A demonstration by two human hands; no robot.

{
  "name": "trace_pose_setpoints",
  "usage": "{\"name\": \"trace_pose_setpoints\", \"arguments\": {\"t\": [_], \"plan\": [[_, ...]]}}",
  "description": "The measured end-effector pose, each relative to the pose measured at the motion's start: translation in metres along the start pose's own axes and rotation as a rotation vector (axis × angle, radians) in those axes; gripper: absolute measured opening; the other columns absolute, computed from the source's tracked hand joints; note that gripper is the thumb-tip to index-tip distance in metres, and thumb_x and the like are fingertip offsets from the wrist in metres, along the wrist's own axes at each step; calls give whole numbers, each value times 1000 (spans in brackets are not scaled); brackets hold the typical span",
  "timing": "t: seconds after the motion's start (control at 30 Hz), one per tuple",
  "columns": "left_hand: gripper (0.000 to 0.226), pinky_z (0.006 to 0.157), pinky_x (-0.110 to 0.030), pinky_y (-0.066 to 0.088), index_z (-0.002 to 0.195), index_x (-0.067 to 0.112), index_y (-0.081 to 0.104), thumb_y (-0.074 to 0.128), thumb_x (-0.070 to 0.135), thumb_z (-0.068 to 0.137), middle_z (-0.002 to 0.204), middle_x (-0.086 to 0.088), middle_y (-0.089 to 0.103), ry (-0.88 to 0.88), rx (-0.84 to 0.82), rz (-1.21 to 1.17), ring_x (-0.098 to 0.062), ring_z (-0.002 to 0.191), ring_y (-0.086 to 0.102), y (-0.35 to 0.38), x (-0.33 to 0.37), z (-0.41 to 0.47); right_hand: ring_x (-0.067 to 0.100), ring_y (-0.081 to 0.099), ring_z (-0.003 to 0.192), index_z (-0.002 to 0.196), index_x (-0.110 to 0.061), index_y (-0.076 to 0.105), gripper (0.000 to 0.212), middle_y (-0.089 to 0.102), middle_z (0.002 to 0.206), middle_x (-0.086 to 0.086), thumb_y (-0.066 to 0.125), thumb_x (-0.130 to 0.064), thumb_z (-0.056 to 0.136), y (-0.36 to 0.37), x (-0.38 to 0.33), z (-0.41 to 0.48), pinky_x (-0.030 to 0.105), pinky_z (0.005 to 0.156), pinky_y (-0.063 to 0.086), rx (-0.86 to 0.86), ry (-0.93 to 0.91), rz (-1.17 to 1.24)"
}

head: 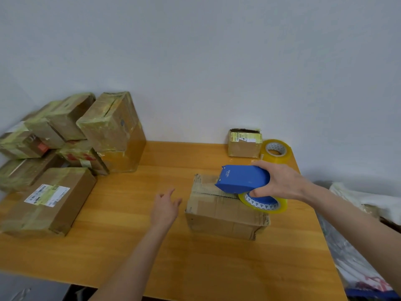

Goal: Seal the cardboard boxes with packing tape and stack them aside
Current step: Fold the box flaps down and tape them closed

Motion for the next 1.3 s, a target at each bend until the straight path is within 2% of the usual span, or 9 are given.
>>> {"name": "trace_pose_setpoints", "arguments": {"t": [0.1, 0.17, 0.23, 0.3, 0.4, 0.53, 0.83, 1.07, 1.3], "plan": [[40, 97, -33, 47, 136, 14, 51, 52, 24, 97, 134, -5, 50, 464, 301, -144, -16, 112, 52, -16, 36, -22, 13, 56, 93, 126, -26, 48, 63, 56, 105, -7, 79, -43, 73, 2, -4, 2, 24, 75, 49, -2, -5, 3], [56, 116, -33, 26, 148, 13, 31, 44, 37, 99, 154, 0, 28, 661, 115, -6, -15, 141, 26, -10, 60, -37, 12, 56, 90, 124, -26, 49, 63, 56, 103, -8, 79, -46, 72, 3, -4, 4, 21, 70, 46, -1, -10, -14], [82, 121, -35, 2, 152, 14, -4, 23, 64, 93, 158, 2, -12, 708, -105, 340, -14, 147, -11, 7, 66, -47, 11, 56, 90, 125, -27, 48, 66, 56, 103, -9, 79, -49, 71, 2, -3, 4, 20, 69, 46, -6, -5, -25], [98, 121, -36, -7, 148, 17, -18, 6, 79, 77, 154, -3, -26, 720, -150, 530, -16, 144, -22, 16, 60, -45, 11, 56, 92, 129, -31, 45, 71, 56, 108, -10, 77, -55, 71, 3, -3, 3, 22, 72, 48, -14, -23, -51], [104, 121, -38, -7, 150, 18, -18, 11, 83, 75, 153, -5, -29, 748, -158, 625, -19, 144, -23, 24, 55, -41, 13, 56, 101, 138, -37, 38, 78, 56, 119, -12, 73, -59, 73, 3, -4, 4, 30, 82, 52, -20, -50, -117], [91, 120, -37, -8, 150, 17, -16, 32, 67, 91, 155, -6, -25, 764, -100, 683, -21, 146, -18, 24, 55, -36, 14, 56, 102, 140, -42, 35, 77, 57, 120, -12, 70, -58, 74, 1, -3, 5, 36, 83, 54, -43, -56, -161], [87, 118, -33, -10, 150, 17, -16, 38, 57, 95, 155, -4, -22, 801, -90, 643, -20, 147, -14, 22, 52, -35, 16, 57, 97, 131, -45, 42, 65, 58, 113, -10, 72, -49, 74, -18, 13, -5, 38, 83, 54, -150, 12, -214], [85, 119, -32, -7, 152, 17, -10, 47, 44, 95, 153, 1, -21, 755, -76, 643, -19, 148, -8, 2, 37, -22, 13, 56, 101, 136, -41, 40, 76, 55, 116, -15, 70, -65, 70, -3, 1, -2, 35, 85, 52, -92, 21, -110], [115, 121, -39, -5, 151, 16, -16, 47, 77, 75, 154, 0, -26, 676, -135, 621, -18, 146, -19, 10, 53, -35, 13, 57, 102, 138, -38, 39, 78, 58, 121, -11, 61, -75, 72, 4, -15, 1, 31, 81, 53, -27, -3, -183]]}}
Point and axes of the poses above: each hand's wrist, its own z-axis towards the middle knuckle, its own y-axis out of the palm, x = y × z, the point moved 3 cm from there along z, towards the middle knuckle
